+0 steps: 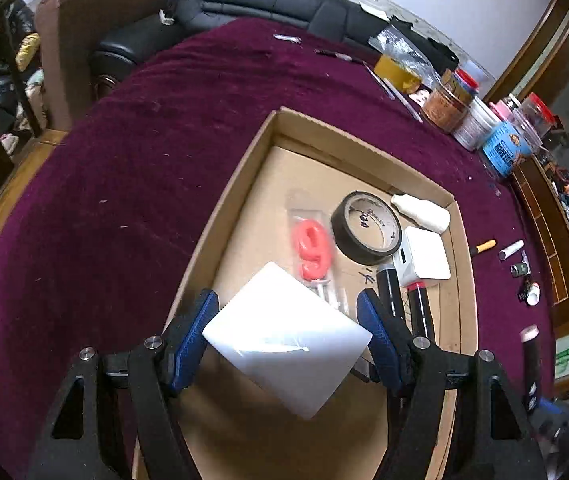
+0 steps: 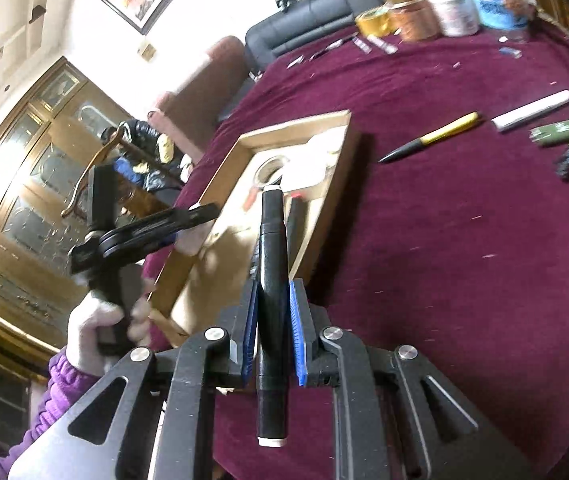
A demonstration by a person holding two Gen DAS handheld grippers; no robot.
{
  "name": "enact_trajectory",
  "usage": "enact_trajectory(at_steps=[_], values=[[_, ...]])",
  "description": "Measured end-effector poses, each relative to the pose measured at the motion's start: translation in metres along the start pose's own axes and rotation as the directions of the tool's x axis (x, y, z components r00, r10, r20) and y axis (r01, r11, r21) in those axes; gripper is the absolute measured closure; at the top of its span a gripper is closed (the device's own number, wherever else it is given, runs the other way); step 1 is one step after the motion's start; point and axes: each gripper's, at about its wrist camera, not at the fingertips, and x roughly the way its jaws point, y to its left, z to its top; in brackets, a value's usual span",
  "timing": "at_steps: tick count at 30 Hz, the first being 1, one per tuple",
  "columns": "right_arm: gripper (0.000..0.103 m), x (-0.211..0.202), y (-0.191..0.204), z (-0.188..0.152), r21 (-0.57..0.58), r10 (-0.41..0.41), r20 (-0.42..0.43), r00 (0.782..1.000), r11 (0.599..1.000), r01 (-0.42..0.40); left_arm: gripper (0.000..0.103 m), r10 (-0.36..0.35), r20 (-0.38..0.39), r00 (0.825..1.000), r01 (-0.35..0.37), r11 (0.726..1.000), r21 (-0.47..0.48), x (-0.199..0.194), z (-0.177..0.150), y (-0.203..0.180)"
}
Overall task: Organize rigid objects
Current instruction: 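Carry the charger into the tray with left tool while right drops the marker there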
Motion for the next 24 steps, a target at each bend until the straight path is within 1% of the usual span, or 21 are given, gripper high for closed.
enact_trajectory(at_steps=[4, 9, 11, 13, 17, 20, 23, 24], values=[[0.090, 0.028, 0.017, 0.000, -0.013, 0.014, -0.054, 0.998, 1.000, -0.015, 0.037, 0.062, -0.027, 0.998, -0.061, 0.997, 0.041, 0.012, 0.003, -0.008], [0.090, 0.056, 0.030, 0.004, -0.025, 0.016, -0.098, 0.995, 1.000, -0.018, 0.037, 0.043, -0.066, 0.997, -0.042, 0.999, 0.018, 0.023, 0.025, -0.007], [0.090, 0.063, 0.033, 0.004, -0.026, 0.013, -0.108, 0.994, 1.000, -0.016, 0.037, 0.042, -0.064, 0.997, -0.041, 0.999, 0.018, 0.026, 0.035, -0.011], [0.090, 0.070, 0.036, 0.006, -0.027, 0.012, -0.119, 0.993, 1.000, -0.015, 0.037, 0.019, -0.051, 0.999, -0.018, 1.000, 0.022, 0.031, 0.047, -0.013], [0.089, 0.080, 0.042, 0.009, -0.041, 0.001, -0.143, 0.990, 0.999, -0.007, 0.037, -0.012, -0.056, 0.998, 0.012, 1.000, 0.012, 0.039, 0.069, -0.013], [0.089, 0.092, 0.048, 0.012, -0.052, -0.009, -0.161, 0.987, 0.999, 0.001, 0.037, 0.017, -0.072, 0.997, -0.014, 0.999, 0.039, 0.050, 0.077, -0.020], [0.089, 0.092, 0.055, 0.011, -0.071, -0.016, -0.170, 0.985, 0.997, 0.004, 0.037, 0.061, -0.067, 0.996, -0.054, 0.993, 0.103, 0.057, 0.079, -0.030], [0.089, 0.095, 0.058, 0.011, -0.084, -0.021, -0.174, 0.984, 0.996, 0.007, 0.037, 0.056, -0.066, 0.996, -0.049, 0.993, 0.103, 0.057, 0.080, -0.030]])
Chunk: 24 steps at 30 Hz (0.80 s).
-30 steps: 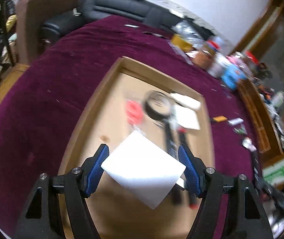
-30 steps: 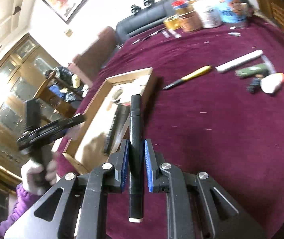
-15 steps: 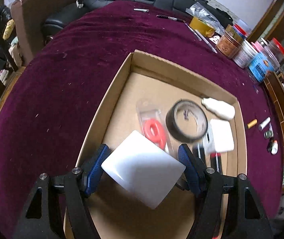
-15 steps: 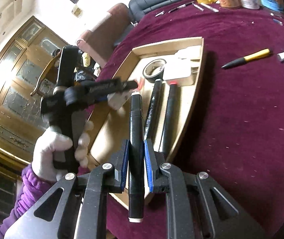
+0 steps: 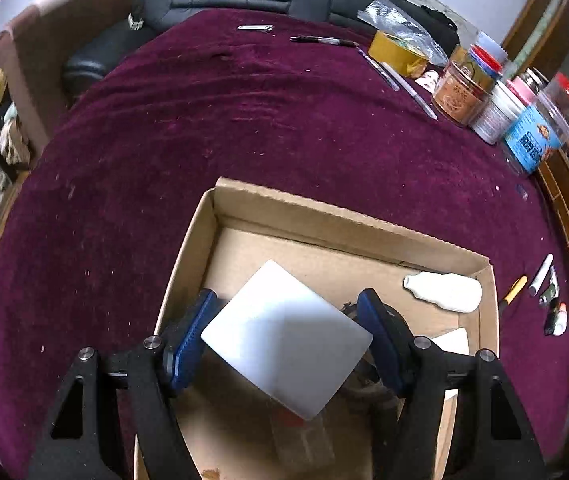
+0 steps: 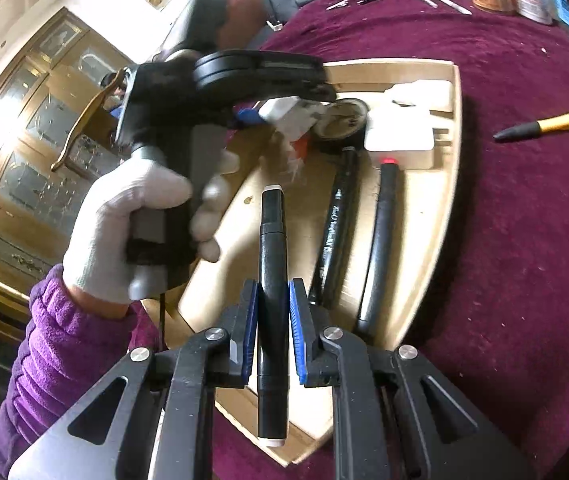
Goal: Organize rigid objects
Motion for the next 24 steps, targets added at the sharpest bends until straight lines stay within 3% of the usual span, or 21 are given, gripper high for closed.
enact_trajectory(at_steps=[4, 10, 16, 19, 21, 24], values=[[0.089, 0.008, 0.009, 0.003, -0.015, -0.009, -0.025, 1.000, 1.000, 0.009, 0.036, -0.149, -0.015, 0.989, 0.146, 0.984, -0.106, -0.011, -0.001, 0.022], [0.089, 0.036, 0.020, 0.017, -0.016, -0.048, -0.087, 0.995, 0.999, 0.047, 0.035, -0.224, 0.134, 0.965, 0.243, 0.958, -0.153, -0.078, -0.020, 0.056], [0.088, 0.057, 0.033, 0.030, -0.035, -0.081, -0.141, 0.987, 0.996, 0.077, 0.034, -0.240, 0.254, 0.937, 0.285, 0.945, -0.159, -0.138, -0.070, 0.088], [0.088, 0.040, 0.035, 0.047, -0.056, -0.090, -0.067, 0.994, 0.995, 0.086, 0.031, -0.243, 0.292, 0.925, 0.292, 0.946, -0.140, -0.156, -0.097, 0.101], [0.088, 0.031, 0.036, 0.062, -0.080, -0.137, -0.022, 0.990, 0.988, 0.135, 0.031, -0.230, 0.308, 0.923, 0.280, 0.951, -0.130, -0.163, -0.110, 0.108], [0.088, 0.039, 0.034, 0.080, -0.086, -0.171, -0.041, 0.984, 0.982, 0.167, 0.031, -0.212, 0.330, 0.920, 0.266, 0.955, -0.129, -0.168, -0.132, 0.120]])
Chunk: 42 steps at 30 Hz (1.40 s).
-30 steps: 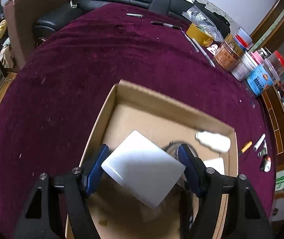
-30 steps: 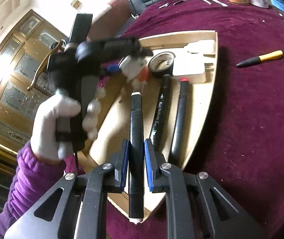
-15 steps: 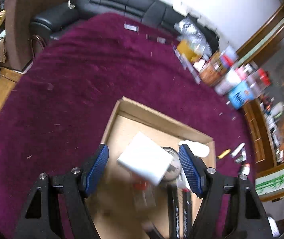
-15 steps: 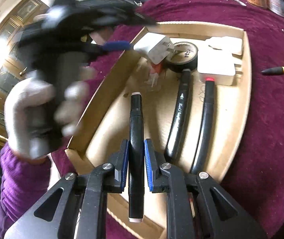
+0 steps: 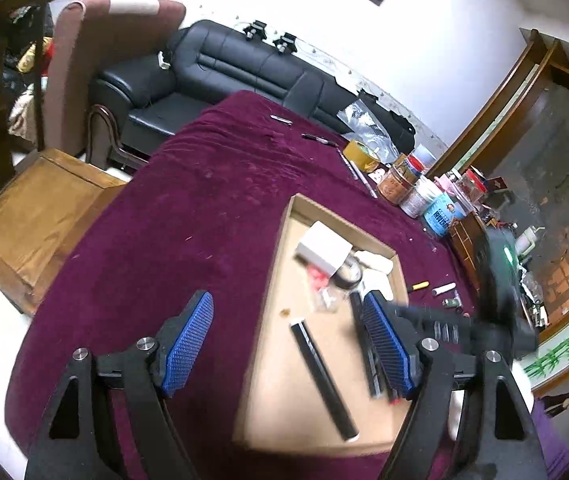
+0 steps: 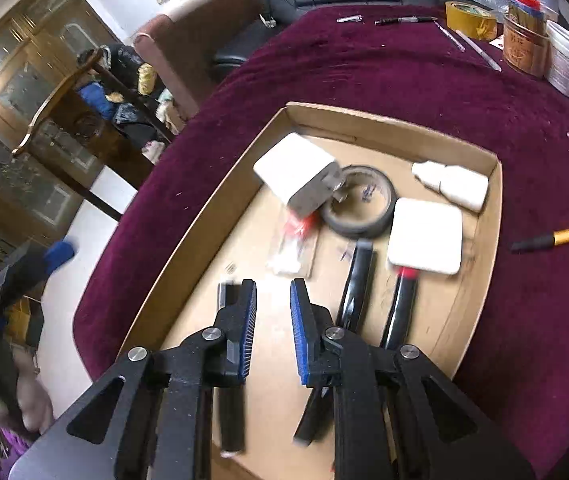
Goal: Organize rigid objects
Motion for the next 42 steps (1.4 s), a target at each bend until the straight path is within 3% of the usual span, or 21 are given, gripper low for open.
enact_trajectory(at_steps=[2, 5, 7, 11, 13, 15, 20, 23, 27, 31, 36, 39, 42], values=[[0.088, 0.010, 0.000, 0.010, 0.005, -0.002, -0.025, 1.000, 1.000, 0.002, 0.031, 0.003, 0.006, 1.000, -0.002, 1.000, -0.016, -0.004, -0.009, 0.008], [0.088, 0.033, 0.004, 0.037, -0.026, -0.076, -0.047, 0.996, 0.997, 0.074, 0.031, -0.008, -0.001, 1.000, 0.008, 0.998, -0.056, -0.007, -0.020, 0.020], [0.083, 0.041, 0.007, 0.053, -0.036, -0.128, -0.035, 0.991, 0.991, 0.126, 0.031, -0.018, -0.011, 1.000, 0.017, 0.997, -0.074, -0.009, -0.028, 0.027], [0.083, 0.044, 0.003, 0.082, -0.013, -0.180, 0.035, 0.983, 0.984, 0.180, 0.031, -0.017, -0.027, 0.999, 0.014, 0.995, -0.095, -0.008, -0.041, 0.037], [0.083, 0.036, -0.003, 0.084, 0.026, -0.134, 0.052, 0.990, 0.991, 0.133, 0.031, -0.019, -0.035, 0.999, 0.016, 0.996, -0.093, -0.010, -0.045, 0.040], [0.083, 0.029, -0.007, 0.077, 0.057, -0.085, 0.050, 0.995, 0.995, 0.082, 0.031, -0.012, -0.031, 0.999, 0.009, 0.997, -0.080, -0.010, -0.049, 0.042], [0.083, 0.033, -0.001, 0.049, 0.057, -0.042, 0.001, 0.999, 0.997, 0.042, 0.031, 0.020, 0.005, 1.000, -0.020, 0.996, -0.084, -0.016, -0.058, 0.047], [0.083, 0.021, -0.007, 0.029, 0.070, -0.014, 0.024, 1.000, 0.997, 0.012, 0.031, 0.056, 0.041, 0.998, -0.052, 0.996, -0.074, -0.023, -0.067, 0.045], [0.083, 0.000, -0.014, 0.000, 0.020, -0.032, 0.065, 0.997, 0.999, 0.031, 0.031, 0.060, 0.047, 0.997, -0.056, 0.996, -0.069, -0.025, -0.078, 0.046], [0.083, 0.004, 0.001, -0.025, -0.081, -0.009, -0.013, 1.000, 0.997, 0.008, 0.031, 0.047, 0.022, 0.999, -0.044, 0.993, -0.110, -0.021, -0.086, 0.048], [0.083, 0.029, 0.056, -0.052, -0.307, -0.066, -0.056, 0.996, 0.951, 0.046, 0.031, 0.011, 0.002, 1.000, -0.011, 0.994, -0.111, -0.018, -0.093, 0.031], [0.083, 0.047, 0.076, -0.059, -0.374, -0.093, -0.079, 0.993, 0.926, 0.057, 0.031, 0.014, -0.002, 1.000, -0.014, 0.997, -0.082, -0.020, -0.096, 0.017], [0.090, 0.060, 0.088, -0.056, -0.433, -0.230, -0.042, 0.972, 0.881, 0.189, 0.031, 0.009, -0.009, 1.000, -0.009, 0.998, -0.064, -0.021, -0.097, 0.010]])
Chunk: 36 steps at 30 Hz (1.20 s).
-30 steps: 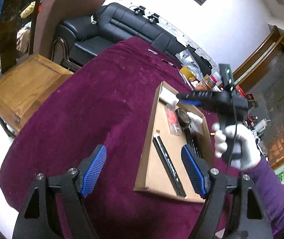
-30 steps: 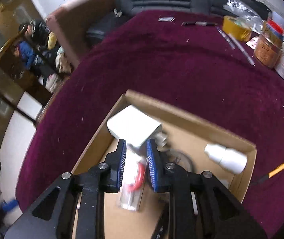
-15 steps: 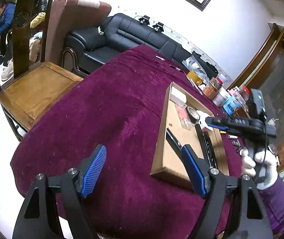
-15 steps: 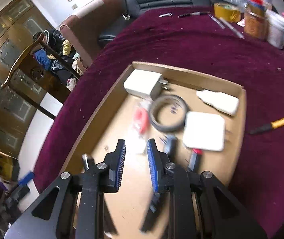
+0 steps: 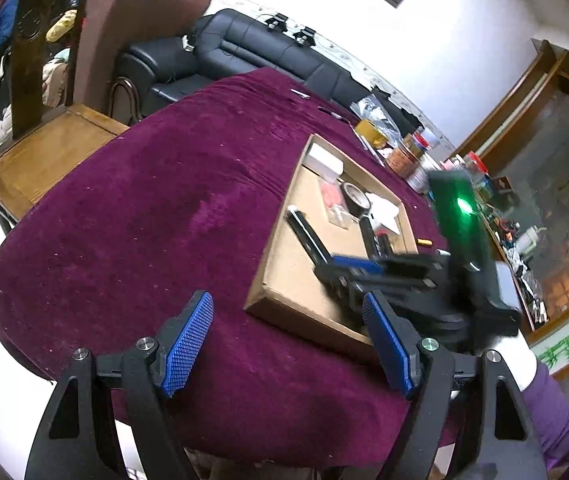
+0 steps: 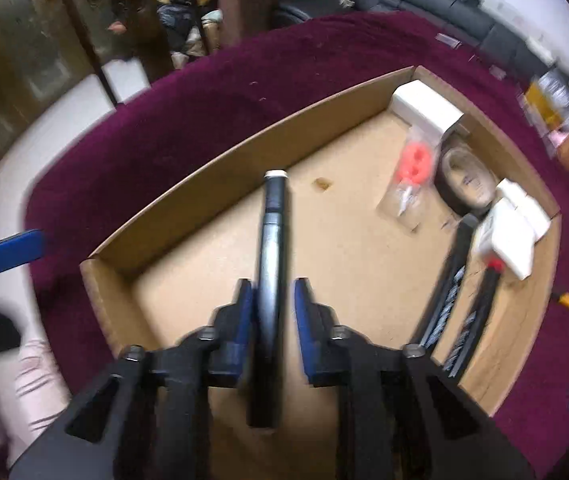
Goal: Organize rigid objects
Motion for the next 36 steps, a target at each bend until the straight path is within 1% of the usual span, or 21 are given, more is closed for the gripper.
enact_trajectory(at_steps=[6, 8, 9, 11, 12, 14, 16, 17, 18, 19, 21, 22, 23, 26, 27, 29, 30, 31, 33, 34, 36], values=[[0.090, 0.014, -0.042, 0.032, 0.204, -0.035, -0.010, 0.999, 0.978, 0.036, 0.031, -0.012, -0.032, 0.999, 0.011, 1.000, -0.019, 0.007, -0.004, 0.003], [0.089, 0.016, -0.064, 0.042, 0.309, 0.050, 0.017, 0.999, 0.950, -0.053, 0.031, -0.013, -0.049, 0.999, 0.012, 0.999, -0.032, 0.009, -0.005, 0.004], [0.089, 0.014, -0.076, 0.046, 0.360, 0.126, 0.055, 0.990, 0.923, -0.138, 0.031, -0.015, -0.054, 0.998, 0.013, 0.999, -0.035, 0.009, -0.005, 0.004], [0.089, -0.001, -0.088, 0.046, 0.403, 0.178, 0.134, 0.975, 0.889, -0.218, 0.031, -0.009, -0.054, 0.999, 0.008, 1.000, -0.021, 0.006, -0.006, 0.003], [0.089, -0.018, -0.095, 0.043, 0.400, 0.173, 0.182, 0.968, 0.886, -0.233, 0.031, 0.002, -0.049, 0.999, -0.002, 1.000, -0.011, 0.004, -0.006, 0.002], [0.088, -0.049, -0.104, 0.032, 0.377, 0.110, 0.240, 0.965, 0.905, -0.197, 0.031, 0.014, -0.037, 0.999, -0.014, 1.000, 0.005, 0.002, -0.006, -0.001], [0.088, -0.086, -0.121, 0.014, 0.364, -0.010, 0.316, 0.949, 0.925, -0.111, 0.031, 0.019, -0.026, 0.999, -0.018, 1.000, 0.021, 0.000, -0.007, -0.004], [0.087, -0.107, -0.132, -0.001, 0.372, -0.096, 0.360, 0.928, 0.927, -0.049, 0.031, 0.014, -0.024, 1.000, -0.013, 0.999, 0.030, 0.000, -0.008, -0.006], [0.073, -0.127, -0.143, -0.018, 0.392, -0.192, 0.400, 0.896, 0.920, 0.022, 0.031, 0.007, -0.026, 1.000, -0.006, 0.999, 0.037, 0.002, -0.009, -0.008], [0.038, -0.141, -0.152, -0.028, 0.416, -0.268, 0.425, 0.865, 0.906, 0.076, 0.031, 0.000, -0.030, 1.000, 0.001, 0.999, 0.046, 0.002, -0.010, -0.011], [0.000, -0.164, -0.176, -0.057, 0.488, -0.400, 0.463, 0.791, 0.860, 0.149, 0.031, -0.012, -0.043, 0.999, 0.015, 0.997, 0.070, 0.004, -0.012, -0.020], [0.000, -0.173, -0.192, -0.079, 0.535, -0.449, 0.477, 0.756, 0.830, 0.156, 0.031, -0.021, -0.049, 0.999, 0.025, 0.996, 0.082, 0.005, -0.014, -0.026], [0.000, -0.177, -0.208, -0.094, 0.571, -0.469, 0.465, 0.751, 0.807, 0.151, 0.031, -0.030, -0.054, 0.998, 0.035, 0.995, 0.096, 0.005, -0.014, -0.032], [0.002, -0.173, -0.281, -0.135, 0.704, -0.448, 0.327, 0.832, 0.703, 0.102, 0.031, -0.040, -0.068, 0.997, 0.050, 0.989, 0.141, 0.007, -0.018, -0.049], [0.004, -0.170, -0.306, -0.156, 0.756, -0.444, 0.284, 0.850, 0.649, 0.086, 0.031, -0.036, -0.075, 0.997, 0.047, 0.987, 0.152, 0.009, -0.019, -0.055], [0.006, -0.166, -0.334, -0.178, 0.811, -0.468, 0.214, 0.858, 0.574, 0.111, 0.031, -0.035, -0.091, 0.995, 0.049, 0.986, 0.159, 0.015, -0.019, -0.065], [0.010, -0.161, -0.350, -0.189, 0.828, -0.474, 0.168, 0.864, 0.544, 0.137, 0.031, -0.039, -0.099, 0.994, 0.055, 0.986, 0.158, 0.018, -0.020, -0.069], [0.015, -0.156, -0.360, -0.191, 0.832, -0.472, 0.143, 0.870, 0.533, 0.152, 0.031, -0.044, -0.106, 0.993, 0.060, 0.986, 0.156, 0.020, -0.020, -0.072], [0.017, -0.139, -0.380, -0.192, 0.832, -0.464, 0.081, 0.882, 0.519, 0.196, 0.031, -0.052, -0.122, 0.991, 0.071, 0.985, 0.158, 0.025, -0.021, -0.083], [0.018, -0.135, -0.390, -0.200, 0.834, -0.466, 0.061, 0.882, 0.509, 0.212, 0.031, -0.053, -0.128, 0.990, 0.074, 0.984, 0.163, 0.027, -0.021, -0.088], [0.018, -0.121, -0.408, -0.191, 0.836, -0.475, 0.027, 0.880, 0.492, 0.240, 0.031, -0.054, -0.141, 0.989, 0.079, 0.980, 0.184, 0.030, -0.025, -0.101]])
